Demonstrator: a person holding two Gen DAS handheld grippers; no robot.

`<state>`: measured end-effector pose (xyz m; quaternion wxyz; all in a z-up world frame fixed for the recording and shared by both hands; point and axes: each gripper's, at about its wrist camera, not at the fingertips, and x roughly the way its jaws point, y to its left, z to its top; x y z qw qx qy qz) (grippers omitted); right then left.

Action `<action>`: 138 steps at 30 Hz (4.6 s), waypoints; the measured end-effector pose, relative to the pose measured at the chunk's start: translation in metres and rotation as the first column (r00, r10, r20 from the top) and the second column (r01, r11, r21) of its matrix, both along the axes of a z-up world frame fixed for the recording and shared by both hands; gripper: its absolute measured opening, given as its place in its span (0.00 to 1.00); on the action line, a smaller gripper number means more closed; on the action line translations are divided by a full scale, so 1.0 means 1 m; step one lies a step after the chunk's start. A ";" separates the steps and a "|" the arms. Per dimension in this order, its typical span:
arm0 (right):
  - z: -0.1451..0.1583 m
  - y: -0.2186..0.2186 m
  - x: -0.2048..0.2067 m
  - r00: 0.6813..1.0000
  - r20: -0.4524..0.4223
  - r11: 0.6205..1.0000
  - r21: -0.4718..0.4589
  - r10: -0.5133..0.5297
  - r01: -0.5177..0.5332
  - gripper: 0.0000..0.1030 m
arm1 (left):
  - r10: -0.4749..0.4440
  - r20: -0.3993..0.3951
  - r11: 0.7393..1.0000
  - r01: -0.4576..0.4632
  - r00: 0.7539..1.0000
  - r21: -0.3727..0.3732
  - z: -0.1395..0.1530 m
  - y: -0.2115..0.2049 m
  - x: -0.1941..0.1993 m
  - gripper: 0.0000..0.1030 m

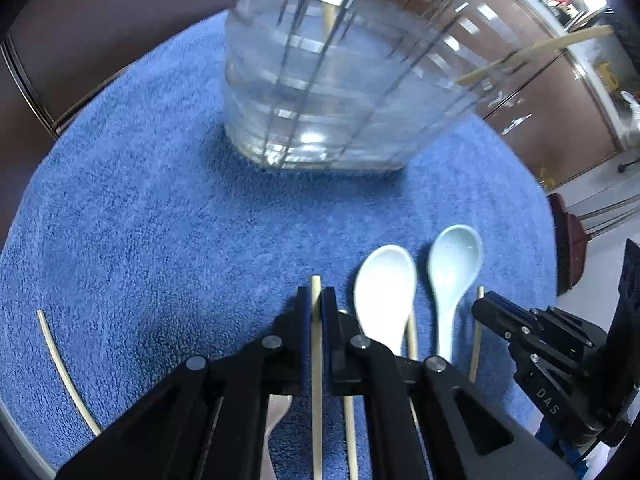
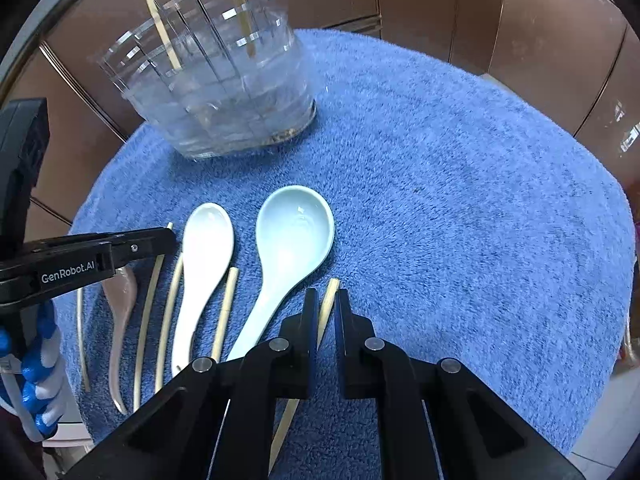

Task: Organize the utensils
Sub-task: 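Close the left tool on a chopstick while the right tool grasps another chopstick, then carry the left tool's chopstick to the holder while the right tool carries its chopstick, then open the left tool over the holder while the right tool releases its chopstick inside, then withdraw both tools and move them back toward the remaining spoons and chopsticks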

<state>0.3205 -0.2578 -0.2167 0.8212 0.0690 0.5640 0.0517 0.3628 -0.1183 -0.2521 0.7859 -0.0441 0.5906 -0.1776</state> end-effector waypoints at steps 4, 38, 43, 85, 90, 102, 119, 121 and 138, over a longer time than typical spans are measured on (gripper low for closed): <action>0.022 -0.004 -0.019 0.998 0.067 1.000 0.003 0.012 -0.012 0.06 | 0.007 0.069 0.999 -0.004 0.998 -0.045 0.022 0.009 -0.013 0.04; 0.195 0.048 -0.200 0.785 0.618 0.998 -0.057 0.046 -0.014 0.05 | 0.171 0.605 0.976 -0.050 0.778 -0.212 0.210 0.085 -0.189 0.04; 0.209 0.054 -0.195 0.758 0.649 0.998 -0.048 0.058 -0.036 0.05 | 0.199 0.665 0.972 -0.059 0.720 -0.228 0.235 0.089 -0.187 0.04; 0.155 0.032 0.065 0.724 0.690 1.000 0.001 0.019 -0.027 0.11 | 0.366 0.776 0.930 -0.222 0.514 -0.292 0.165 0.033 0.054 0.06; 0.163 0.027 0.045 0.710 0.704 1.000 0.015 0.000 -0.015 0.34 | 0.347 0.782 0.938 -0.204 0.517 -0.281 0.172 0.041 0.034 0.16; 0.215 0.017 -0.036 0.651 0.757 0.999 0.040 -0.045 0.022 0.36 | 0.328 0.846 0.942 -0.210 0.422 -0.260 0.245 0.079 -0.070 0.58; 0.240 0.014 -0.152 0.607 0.789 0.995 0.055 -0.097 0.089 0.45 | 0.265 0.849 0.958 -0.229 0.458 -0.175 0.265 0.117 -0.165 0.71; 0.240 0.016 -0.161 0.605 0.790 0.994 0.059 -0.102 0.090 0.46 | 0.258 0.839 0.960 -0.223 0.479 -0.168 0.262 0.122 -0.174 0.72; 0.230 0.018 -0.221 0.598 0.790 0.991 0.105 -0.134 0.083 0.50 | 0.258 0.748 0.965 -0.191 0.611 -0.177 0.235 0.149 -0.213 0.72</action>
